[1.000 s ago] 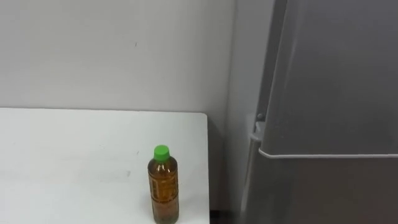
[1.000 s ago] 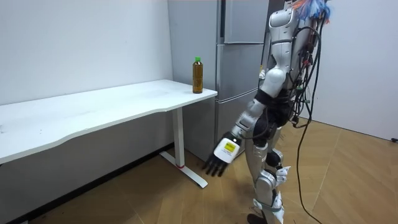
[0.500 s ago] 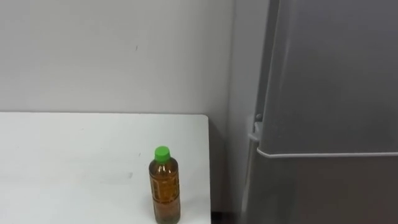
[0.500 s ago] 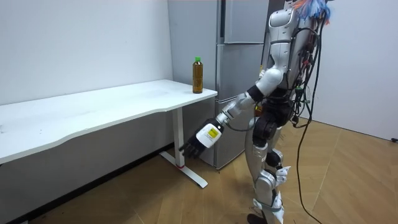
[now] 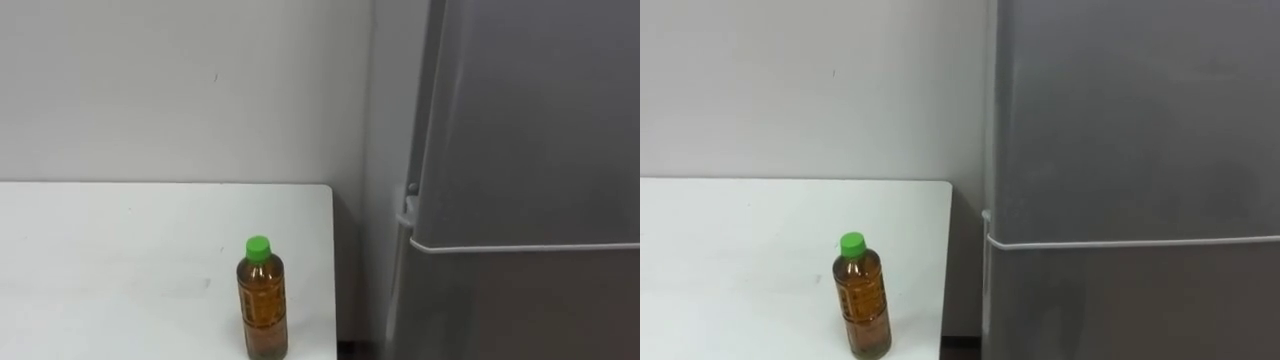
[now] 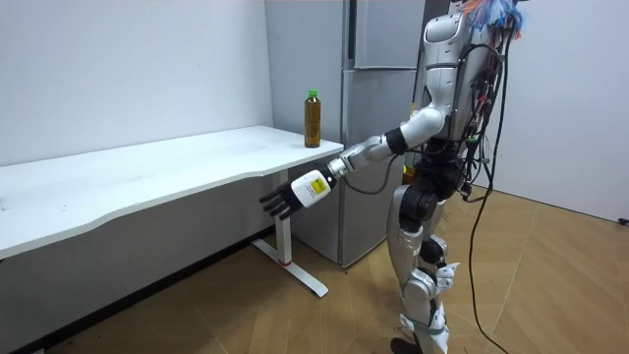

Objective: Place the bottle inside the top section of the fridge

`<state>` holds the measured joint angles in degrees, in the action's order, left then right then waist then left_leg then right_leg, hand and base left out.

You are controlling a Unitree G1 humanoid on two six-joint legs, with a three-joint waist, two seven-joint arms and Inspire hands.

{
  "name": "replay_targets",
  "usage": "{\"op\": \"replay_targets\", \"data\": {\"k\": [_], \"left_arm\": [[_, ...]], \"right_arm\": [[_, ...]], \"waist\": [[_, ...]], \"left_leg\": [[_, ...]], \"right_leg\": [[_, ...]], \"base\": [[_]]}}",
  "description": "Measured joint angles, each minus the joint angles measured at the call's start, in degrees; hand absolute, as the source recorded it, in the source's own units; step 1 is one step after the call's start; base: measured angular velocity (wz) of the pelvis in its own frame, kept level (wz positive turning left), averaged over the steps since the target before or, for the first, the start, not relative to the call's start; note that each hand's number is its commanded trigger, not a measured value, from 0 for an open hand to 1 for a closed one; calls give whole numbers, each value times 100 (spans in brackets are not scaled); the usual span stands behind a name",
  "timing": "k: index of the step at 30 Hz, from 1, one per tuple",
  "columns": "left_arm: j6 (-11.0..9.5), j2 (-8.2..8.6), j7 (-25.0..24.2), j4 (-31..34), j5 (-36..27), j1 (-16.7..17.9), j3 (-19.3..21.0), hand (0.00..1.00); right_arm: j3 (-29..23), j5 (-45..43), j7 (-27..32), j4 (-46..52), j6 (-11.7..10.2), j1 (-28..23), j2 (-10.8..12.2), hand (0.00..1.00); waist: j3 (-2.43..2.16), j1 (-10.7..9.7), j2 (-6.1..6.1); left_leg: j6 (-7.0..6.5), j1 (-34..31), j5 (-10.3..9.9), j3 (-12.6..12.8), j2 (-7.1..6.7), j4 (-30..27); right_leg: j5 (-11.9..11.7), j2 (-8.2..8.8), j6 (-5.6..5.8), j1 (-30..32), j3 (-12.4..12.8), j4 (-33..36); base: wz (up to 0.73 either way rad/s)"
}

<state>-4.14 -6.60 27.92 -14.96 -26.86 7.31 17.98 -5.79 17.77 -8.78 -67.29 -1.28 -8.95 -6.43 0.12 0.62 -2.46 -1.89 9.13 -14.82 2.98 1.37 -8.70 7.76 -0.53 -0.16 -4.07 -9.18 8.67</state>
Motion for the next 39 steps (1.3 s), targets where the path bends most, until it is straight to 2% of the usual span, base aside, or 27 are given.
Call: {"op": "replay_targets", "data": {"k": [3,7,10,24,28,31,34,39], "left_arm": [[2,-49,180,490,-4,2,67,0],[1,-140,185,1146,-6,-53,401,0],[0,-228,183,1516,-10,-54,459,0],[18,-246,181,2653,-4,-156,1001,0],[23,-303,200,2798,-1,-324,1133,0],[117,-350,187,3135,1,-410,1247,0],[126,-351,145,3376,5,-524,1386,0],[251,-351,76,3714,1,-661,1375,0]], "right_arm": [[-35,12,1,20,9,-26,10,0],[-122,-4,-9,15,12,-21,26,0],[-122,8,-10,17,12,-36,25,0],[-242,6,-7,76,20,-132,43,0],[-251,71,24,65,30,-137,51,0],[-335,63,32,69,113,-134,62,0],[-394,65,-2,79,139,-137,61,0],[-427,57,-2,72,157,-126,66,0]], "waist": [[4,2,-1],[1,-14,-3],[0,-9,-7],[-7,120,-37],[3,131,-55],[3,129,-55],[2,128,-75],[2,105,-83]], "left_leg": [[0,-2,0,-1,1,8],[0,-3,0,-7,5,10],[0,-1,0,0,1,8],[0,-5,0,0,-2,-8],[0,-11,0,-1,-1,-6],[0,-8,0,-1,-1,10],[0,-9,0,-1,-1,10],[0,-50,0,-44,-15,4]], "right_leg": [[0,-5,0,7,31,-1],[0,-2,0,3,-23,0],[0,-1,0,2,-4,7],[0,1,0,3,14,4],[0,-1,0,6,30,4],[0,-6,1,7,28,2],[0,-8,1,7,22,2],[0,-8,0,30,-19,-4]], "base": [[0],[0],[0],[0],[0],[0],[0],[4]]}}
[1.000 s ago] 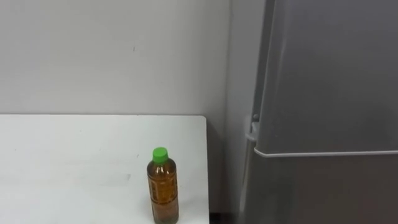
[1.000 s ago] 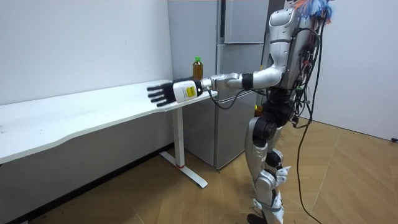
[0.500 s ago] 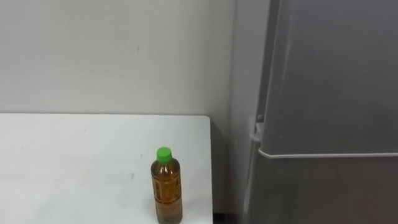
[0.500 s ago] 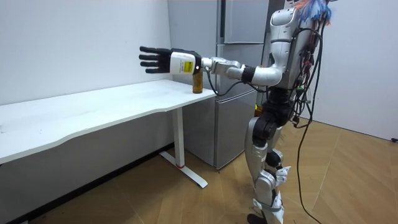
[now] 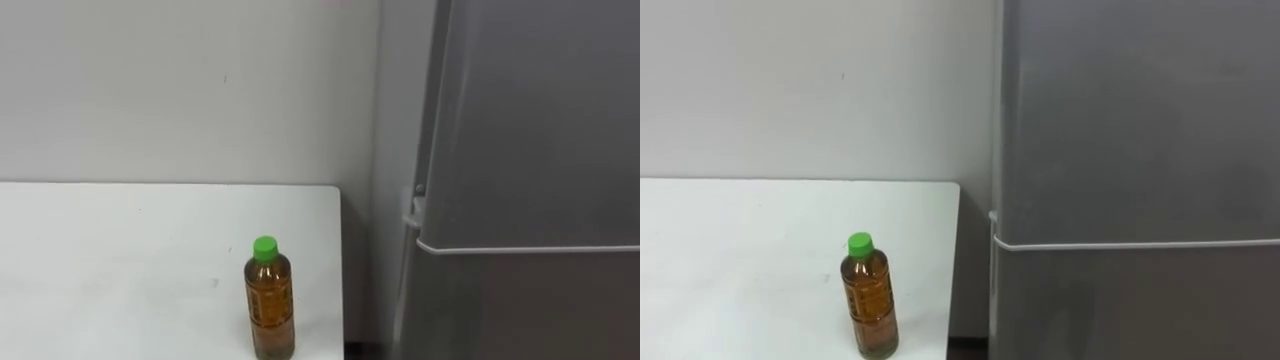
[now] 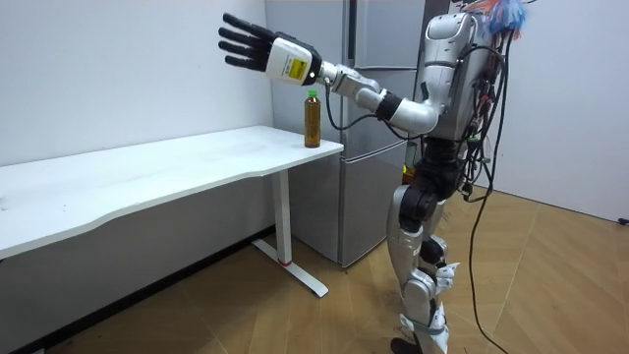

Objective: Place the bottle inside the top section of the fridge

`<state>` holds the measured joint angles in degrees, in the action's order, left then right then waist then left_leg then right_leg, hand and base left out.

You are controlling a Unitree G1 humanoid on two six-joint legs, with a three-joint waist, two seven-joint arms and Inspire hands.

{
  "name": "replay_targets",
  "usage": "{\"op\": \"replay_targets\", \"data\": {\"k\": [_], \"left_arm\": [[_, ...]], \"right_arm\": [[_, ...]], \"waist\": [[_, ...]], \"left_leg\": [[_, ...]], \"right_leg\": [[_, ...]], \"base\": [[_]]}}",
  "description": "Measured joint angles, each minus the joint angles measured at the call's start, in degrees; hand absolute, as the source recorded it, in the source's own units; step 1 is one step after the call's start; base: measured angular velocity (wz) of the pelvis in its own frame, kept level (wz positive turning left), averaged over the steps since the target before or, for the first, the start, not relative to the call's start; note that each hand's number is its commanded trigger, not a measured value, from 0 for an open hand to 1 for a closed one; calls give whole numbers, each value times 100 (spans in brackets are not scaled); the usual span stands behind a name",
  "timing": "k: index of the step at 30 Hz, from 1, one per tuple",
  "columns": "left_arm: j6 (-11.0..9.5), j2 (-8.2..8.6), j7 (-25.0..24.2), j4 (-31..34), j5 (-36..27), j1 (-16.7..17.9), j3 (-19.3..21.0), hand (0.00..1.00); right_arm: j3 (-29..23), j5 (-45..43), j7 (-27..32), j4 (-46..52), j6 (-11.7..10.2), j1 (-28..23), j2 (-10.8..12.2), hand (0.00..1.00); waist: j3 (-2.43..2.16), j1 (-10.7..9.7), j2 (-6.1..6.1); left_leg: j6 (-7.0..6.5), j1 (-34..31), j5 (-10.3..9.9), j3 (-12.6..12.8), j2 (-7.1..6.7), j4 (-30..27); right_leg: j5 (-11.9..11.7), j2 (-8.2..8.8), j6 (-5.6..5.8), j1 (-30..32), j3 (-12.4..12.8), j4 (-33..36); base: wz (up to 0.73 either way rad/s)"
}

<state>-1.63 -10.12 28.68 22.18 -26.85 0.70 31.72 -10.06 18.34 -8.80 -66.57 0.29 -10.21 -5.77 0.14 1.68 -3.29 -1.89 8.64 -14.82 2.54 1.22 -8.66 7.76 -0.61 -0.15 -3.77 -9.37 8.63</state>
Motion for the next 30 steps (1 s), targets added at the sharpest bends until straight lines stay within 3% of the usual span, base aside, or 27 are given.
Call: {"op": "replay_targets", "data": {"k": [4,14,18,22,27,30], "left_arm": [[88,-1,-201,163,-6,-432,2,0],[407,-1,-858,340,-209,-774,-204,0],[423,-1,-1350,520,-427,-871,-623,0],[624,-1,-1707,520,-508,-1113,-930,0],[784,0,-2076,558,-512,-1176,-1005,0],[936,0,-2188,607,-522,-1251,-1158,0]], "right_arm": [[-9,-73,-14,52,57,3,-2,0],[-24,-108,-15,125,174,59,8,0],[38,-67,-14,23,229,160,9,0],[42,-76,-8,-32,229,239,16,0],[36,-74,-15,-14,238,269,37,0],[37,-59,-14,5,359,277,58,0]], "waist": [[-9,7,5],[-25,-157,-7],[-31,-277,38],[-3,-369,52],[7,-479,31],[0,-524,45]], "left_leg": [[0,2,0,1,0,-9],[0,-49,1,59,3,-78],[0,-95,2,64,2,-95],[0,-96,2,70,3,-94],[0,-93,2,70,7,-94],[1,-95,3,70,10,-95]], "right_leg": [[0,3,0,-5,7,-2],[3,21,4,38,64,13],[2,25,4,73,60,13],[2,12,4,89,106,3],[2,4,4,107,150,-5],[2,3,4,120,136,-7]], "base": [[0],[-3],[1],[-5],[-7],[0]]}}
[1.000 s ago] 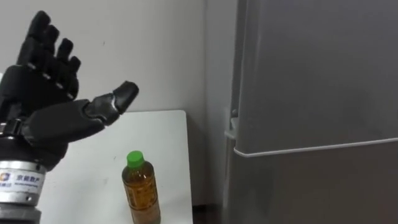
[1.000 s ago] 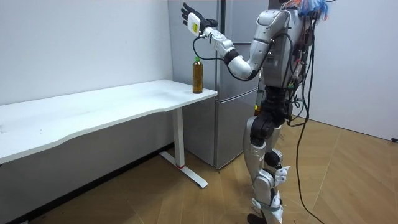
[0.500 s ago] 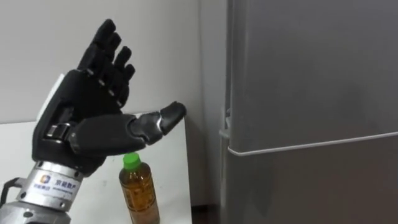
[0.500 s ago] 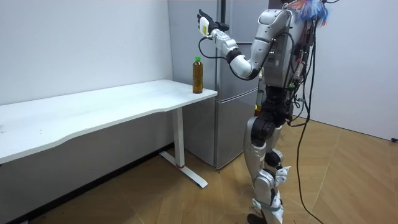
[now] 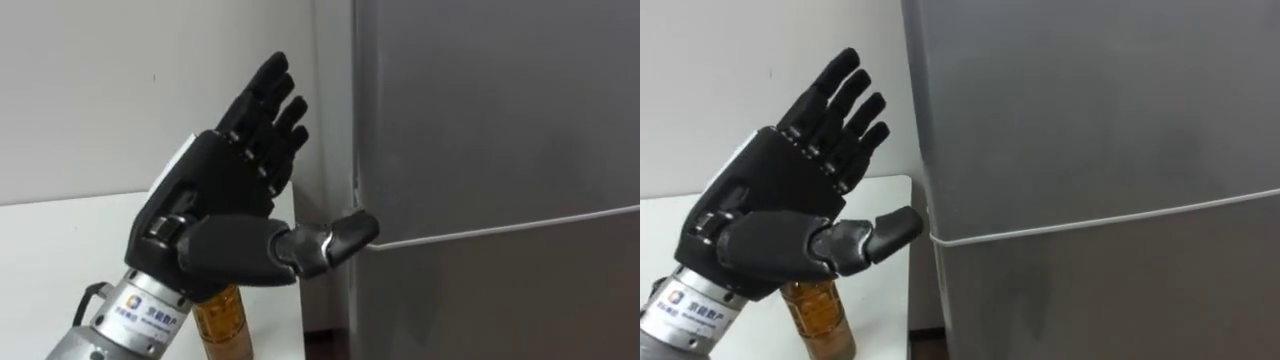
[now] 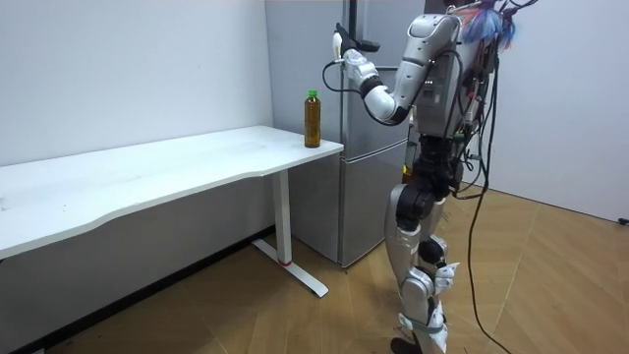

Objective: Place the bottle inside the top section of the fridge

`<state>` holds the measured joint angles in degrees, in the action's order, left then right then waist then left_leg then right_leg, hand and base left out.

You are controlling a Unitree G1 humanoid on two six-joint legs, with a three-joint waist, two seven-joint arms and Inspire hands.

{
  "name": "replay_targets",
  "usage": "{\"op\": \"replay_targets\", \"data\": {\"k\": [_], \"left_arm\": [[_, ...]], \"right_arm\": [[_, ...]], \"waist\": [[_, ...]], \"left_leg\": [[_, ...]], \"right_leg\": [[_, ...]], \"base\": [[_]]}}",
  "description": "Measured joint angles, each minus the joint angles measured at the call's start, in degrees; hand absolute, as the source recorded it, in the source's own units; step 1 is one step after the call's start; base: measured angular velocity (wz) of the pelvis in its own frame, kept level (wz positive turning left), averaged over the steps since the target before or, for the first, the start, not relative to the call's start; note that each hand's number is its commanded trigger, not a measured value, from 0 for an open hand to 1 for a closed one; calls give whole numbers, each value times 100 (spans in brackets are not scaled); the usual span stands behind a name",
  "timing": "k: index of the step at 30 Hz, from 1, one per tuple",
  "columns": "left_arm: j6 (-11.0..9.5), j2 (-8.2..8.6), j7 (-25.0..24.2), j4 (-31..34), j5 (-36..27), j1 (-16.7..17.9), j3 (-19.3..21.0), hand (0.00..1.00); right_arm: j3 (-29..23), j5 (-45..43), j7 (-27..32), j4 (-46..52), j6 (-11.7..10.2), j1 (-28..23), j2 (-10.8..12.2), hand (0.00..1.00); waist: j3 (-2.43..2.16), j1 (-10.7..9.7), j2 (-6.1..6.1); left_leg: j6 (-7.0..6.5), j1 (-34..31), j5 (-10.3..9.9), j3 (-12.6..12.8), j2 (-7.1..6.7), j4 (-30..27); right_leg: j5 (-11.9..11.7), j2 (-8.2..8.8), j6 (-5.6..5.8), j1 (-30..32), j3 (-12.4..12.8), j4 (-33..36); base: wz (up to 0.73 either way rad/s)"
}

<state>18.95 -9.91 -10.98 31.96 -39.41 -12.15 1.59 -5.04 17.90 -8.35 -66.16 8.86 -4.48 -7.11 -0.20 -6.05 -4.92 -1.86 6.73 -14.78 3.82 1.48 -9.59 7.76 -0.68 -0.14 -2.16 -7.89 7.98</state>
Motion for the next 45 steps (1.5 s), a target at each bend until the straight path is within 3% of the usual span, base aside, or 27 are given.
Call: {"op": "replay_targets", "data": {"k": [2,4,9,17,28,34,45], "left_arm": [[11,-3,-69,-51,0,24,-194,0],[146,-5,-141,-83,0,102,-444,0],[281,21,-222,-183,-51,172,-754,0],[280,21,-216,-187,-50,173,-869,0],[-185,197,-535,-621,-172,292,-1134,0],[-198,280,-560,-698,-169,307,-1144,0],[-193,262,-593,-656,-105,305,-1184,0]], "right_arm": [[102,6,9,-14,1,33,-23,0],[168,28,15,-21,2,65,-27,0],[330,244,15,-35,9,77,-41,0],[452,321,19,-63,60,148,-55,0],[833,557,-10,-59,42,212,-152,0],[891,682,-10,-71,36,213,-170,0],[956,627,-79,-100,-131,212,-183,0]], "waist": [[17,-15,-1],[66,-21,12],[80,-46,35],[76,-159,43],[63,-168,66],[59,-171,76],[52,-169,72]], "left_leg": [[0,10,0,-3,-3,0],[0,61,0,10,-5,2],[0,65,0,43,-2,2],[0,29,0,44,-8,2],[0,-10,0,107,-6,-7],[0,-10,0,115,-5,-10],[0,-18,0,114,-9,-17]], "right_leg": [[0,3,0,-20,-1,-9],[0,5,0,-73,-3,-22],[0,0,1,-75,-11,-27],[1,25,1,-76,-96,-27],[-1,43,4,-70,-168,-20],[-6,42,11,-71,-168,-11],[-16,49,21,-69,-166,-5]], "base": [[0],[0],[0],[6],[3],[0],[0]]}}
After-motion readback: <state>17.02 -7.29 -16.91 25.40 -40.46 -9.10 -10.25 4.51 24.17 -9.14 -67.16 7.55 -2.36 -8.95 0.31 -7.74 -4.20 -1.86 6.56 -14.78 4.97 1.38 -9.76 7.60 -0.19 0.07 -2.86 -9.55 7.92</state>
